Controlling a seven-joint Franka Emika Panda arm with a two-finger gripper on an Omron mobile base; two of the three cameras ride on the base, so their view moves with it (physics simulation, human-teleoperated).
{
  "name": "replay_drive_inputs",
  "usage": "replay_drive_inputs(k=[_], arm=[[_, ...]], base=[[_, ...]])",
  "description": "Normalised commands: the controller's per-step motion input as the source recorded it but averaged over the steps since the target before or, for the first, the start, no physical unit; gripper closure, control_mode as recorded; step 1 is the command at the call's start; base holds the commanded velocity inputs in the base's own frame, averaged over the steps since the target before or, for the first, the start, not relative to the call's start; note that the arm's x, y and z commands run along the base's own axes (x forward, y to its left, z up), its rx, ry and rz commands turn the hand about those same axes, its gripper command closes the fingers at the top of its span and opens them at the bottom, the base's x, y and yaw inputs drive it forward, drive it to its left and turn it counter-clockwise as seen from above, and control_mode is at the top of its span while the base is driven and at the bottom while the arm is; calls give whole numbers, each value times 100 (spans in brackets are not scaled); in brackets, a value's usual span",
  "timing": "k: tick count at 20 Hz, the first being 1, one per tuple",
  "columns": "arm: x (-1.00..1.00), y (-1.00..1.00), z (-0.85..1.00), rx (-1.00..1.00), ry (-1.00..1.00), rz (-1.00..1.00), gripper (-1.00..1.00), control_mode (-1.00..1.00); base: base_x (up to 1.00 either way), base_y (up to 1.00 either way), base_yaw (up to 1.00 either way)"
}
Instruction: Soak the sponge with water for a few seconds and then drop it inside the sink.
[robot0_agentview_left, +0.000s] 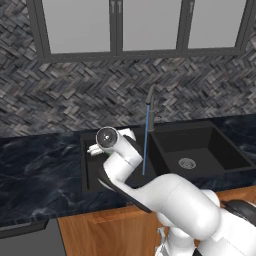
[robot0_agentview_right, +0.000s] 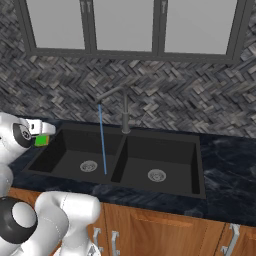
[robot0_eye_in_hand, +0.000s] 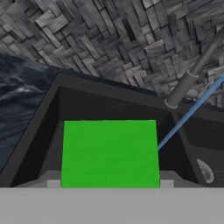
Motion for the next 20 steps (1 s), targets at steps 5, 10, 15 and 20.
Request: replay_drive_inputs(k=[5, 10, 15, 20], arm=[[20, -44, 0, 1, -9, -7, 100, -100], [21, -43, 0, 4, -10, -9, 100, -100], [21, -34, -6, 8, -9, -13, 100, -100], [10, -25, -7, 7, -5, -12, 100, -100]], base=[[0, 0, 0], [0, 0, 0], [0, 0, 0], [0, 0, 0]])
